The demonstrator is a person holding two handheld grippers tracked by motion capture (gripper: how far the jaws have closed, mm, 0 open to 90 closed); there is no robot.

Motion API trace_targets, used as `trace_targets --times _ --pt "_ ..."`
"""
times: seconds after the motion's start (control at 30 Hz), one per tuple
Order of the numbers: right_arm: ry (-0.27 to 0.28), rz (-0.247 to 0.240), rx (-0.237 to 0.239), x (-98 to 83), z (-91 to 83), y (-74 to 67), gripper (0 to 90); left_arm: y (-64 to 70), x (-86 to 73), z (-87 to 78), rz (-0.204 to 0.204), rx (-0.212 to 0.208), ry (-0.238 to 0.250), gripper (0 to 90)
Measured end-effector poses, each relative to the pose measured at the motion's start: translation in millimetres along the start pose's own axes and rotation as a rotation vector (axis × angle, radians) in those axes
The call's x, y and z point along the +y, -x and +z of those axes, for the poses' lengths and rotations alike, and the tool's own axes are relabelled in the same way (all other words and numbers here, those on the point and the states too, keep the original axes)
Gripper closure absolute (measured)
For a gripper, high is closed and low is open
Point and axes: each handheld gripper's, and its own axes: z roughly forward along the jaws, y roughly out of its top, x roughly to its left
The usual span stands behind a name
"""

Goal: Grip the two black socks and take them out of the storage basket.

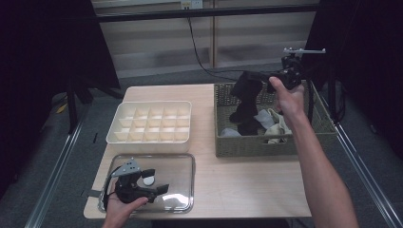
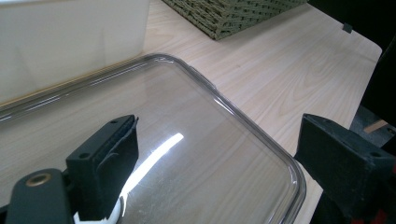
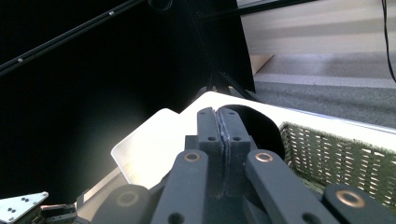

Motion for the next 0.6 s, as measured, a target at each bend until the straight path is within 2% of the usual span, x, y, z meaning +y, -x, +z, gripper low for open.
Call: trace_targets --times 0.2,0.33,0.47,0.53,0.6 --pt "0.010 -0.014 0.019 5.7 -5.6 -11.8 88.9 -2.9 2.5 0.0 -0.020 0.008 0.021 12.9" --pt "0.013 -0.035 0.026 11.3 -8.9 -23.7 88.9 -2.6 2.1 1.2 0.002 0.016 0.003 12.9" --pt "0.032 -0.047 0.039 17.1 -16.7 -31.2 88.9 -3.0 2.2 0.8 0.000 0.017 0.005 12.9" --pt "0.036 -0.055 0.047 18.4 -20.1 -35.0 88.9 -4.0 3.2 1.0 -0.022 0.005 0.017 12.9" --pt "0.040 -0.060 0.051 18.4 -22.9 -38.7 88.9 -3.9 4.2 1.6 -0.031 0.013 0.024 13.1"
